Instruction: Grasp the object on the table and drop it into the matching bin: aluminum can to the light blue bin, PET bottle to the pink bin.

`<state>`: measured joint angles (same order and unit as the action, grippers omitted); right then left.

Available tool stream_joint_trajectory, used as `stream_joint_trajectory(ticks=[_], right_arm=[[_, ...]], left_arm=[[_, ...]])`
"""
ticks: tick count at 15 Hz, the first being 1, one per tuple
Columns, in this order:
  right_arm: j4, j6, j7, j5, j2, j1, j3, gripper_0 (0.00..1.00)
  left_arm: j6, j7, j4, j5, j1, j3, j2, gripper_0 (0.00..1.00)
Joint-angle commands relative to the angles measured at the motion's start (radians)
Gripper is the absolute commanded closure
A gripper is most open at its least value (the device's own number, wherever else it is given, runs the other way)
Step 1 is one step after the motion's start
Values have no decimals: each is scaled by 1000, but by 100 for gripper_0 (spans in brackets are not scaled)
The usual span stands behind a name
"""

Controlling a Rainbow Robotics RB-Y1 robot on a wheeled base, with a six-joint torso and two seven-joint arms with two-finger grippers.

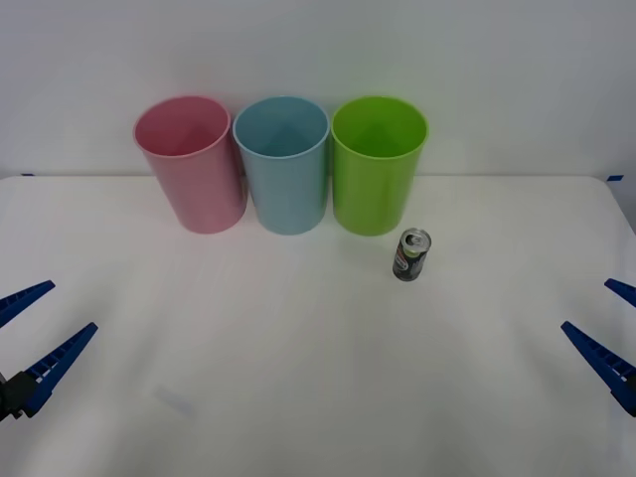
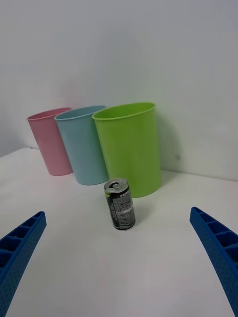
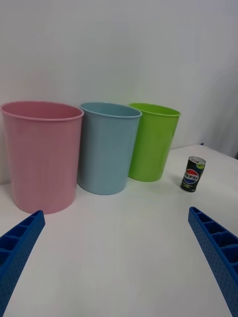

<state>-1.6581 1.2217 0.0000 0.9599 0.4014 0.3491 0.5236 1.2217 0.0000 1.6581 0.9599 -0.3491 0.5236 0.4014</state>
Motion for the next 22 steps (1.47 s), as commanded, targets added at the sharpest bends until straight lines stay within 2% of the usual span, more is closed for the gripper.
stream_joint_trajectory(ticks=[1,6,13,15,19,22], right_arm=[[1,-4,0,10,0,2,6,0],[-20,-50,8,-3,45,33,-22,0],[35,-93,51,17,40,-2,-146,0],[70,-99,75,48,16,-41,-169,0],[93,-116,103,157,-82,-111,-171,0],[96,-189,121,201,-116,-134,-208,0]], left_arm=[[0,0,0,0,0,0,0,0],[0,0,0,0,0,0,0,0],[0,0,0,0,0,0,0,0],[0,0,0,0,0,0,0,0],[0,0,0,0,0,0,0,0],[0,0,0,0,0,0,0,0]])
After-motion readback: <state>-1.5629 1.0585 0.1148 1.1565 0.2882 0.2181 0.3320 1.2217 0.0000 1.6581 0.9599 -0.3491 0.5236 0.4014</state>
